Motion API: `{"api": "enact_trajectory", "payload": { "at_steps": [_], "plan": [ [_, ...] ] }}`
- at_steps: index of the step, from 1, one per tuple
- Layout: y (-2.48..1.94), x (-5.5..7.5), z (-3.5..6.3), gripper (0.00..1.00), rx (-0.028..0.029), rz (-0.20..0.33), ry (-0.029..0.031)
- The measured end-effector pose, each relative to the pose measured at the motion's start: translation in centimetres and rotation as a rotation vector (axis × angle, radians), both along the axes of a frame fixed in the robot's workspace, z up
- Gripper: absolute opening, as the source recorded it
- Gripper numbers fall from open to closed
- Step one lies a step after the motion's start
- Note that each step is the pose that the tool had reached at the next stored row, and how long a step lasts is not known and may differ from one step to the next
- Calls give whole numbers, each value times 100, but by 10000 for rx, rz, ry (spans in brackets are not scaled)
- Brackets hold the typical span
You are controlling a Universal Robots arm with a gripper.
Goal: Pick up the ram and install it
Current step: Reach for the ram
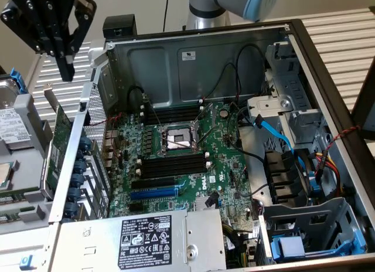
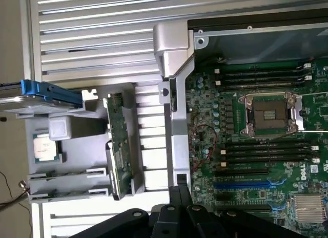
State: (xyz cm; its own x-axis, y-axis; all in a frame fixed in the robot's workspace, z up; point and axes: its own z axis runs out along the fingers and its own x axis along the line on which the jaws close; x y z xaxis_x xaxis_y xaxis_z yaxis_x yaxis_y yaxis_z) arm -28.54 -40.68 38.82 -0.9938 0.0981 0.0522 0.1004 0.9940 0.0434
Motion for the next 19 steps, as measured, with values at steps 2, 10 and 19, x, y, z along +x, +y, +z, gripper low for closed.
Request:
{"api": "enact_trajectory", "payload": {
  "at_steps": [2, 10, 19],
  "plan": [
    [-3, -91, -16, 11, 2, 1, 0],
    [-26, -454, -42, 11, 2, 1, -12],
    [-60, -775, -68, 11, 3, 1, -220]
  ]
}}
